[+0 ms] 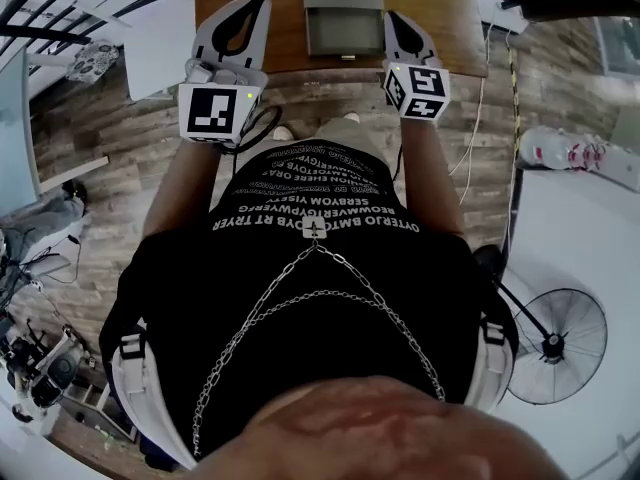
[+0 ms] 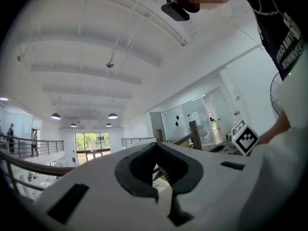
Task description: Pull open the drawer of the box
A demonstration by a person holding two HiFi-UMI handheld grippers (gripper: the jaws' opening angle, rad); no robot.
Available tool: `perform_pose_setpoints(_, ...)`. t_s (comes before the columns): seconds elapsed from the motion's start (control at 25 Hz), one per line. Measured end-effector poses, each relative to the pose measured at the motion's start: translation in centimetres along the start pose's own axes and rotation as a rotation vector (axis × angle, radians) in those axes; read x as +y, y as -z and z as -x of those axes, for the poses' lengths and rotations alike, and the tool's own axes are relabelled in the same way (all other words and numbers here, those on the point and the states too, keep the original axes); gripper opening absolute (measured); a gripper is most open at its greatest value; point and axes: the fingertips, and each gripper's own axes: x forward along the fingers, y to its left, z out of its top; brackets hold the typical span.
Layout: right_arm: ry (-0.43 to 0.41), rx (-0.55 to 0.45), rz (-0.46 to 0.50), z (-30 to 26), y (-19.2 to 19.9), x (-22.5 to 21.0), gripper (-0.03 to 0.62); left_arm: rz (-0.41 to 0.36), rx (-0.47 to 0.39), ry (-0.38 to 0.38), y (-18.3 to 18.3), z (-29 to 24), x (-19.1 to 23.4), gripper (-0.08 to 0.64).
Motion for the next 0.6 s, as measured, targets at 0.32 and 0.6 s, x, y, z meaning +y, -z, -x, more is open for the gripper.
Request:
perform_pose_setpoints(0.32,-0.035,-0.259,0.153,4.6,-12.1,-3.0,-0.006,-0.050,-0.042,-0.002,-4.9,-4.2,-4.7,0.006)
perform_pose_setpoints(0.6,-0.232,-0.374,0.148,8.1,-16.2,-4.8,-0.006,-0.089,-0.043,-0.057,-7.2,-7.6,-8.8,0.006)
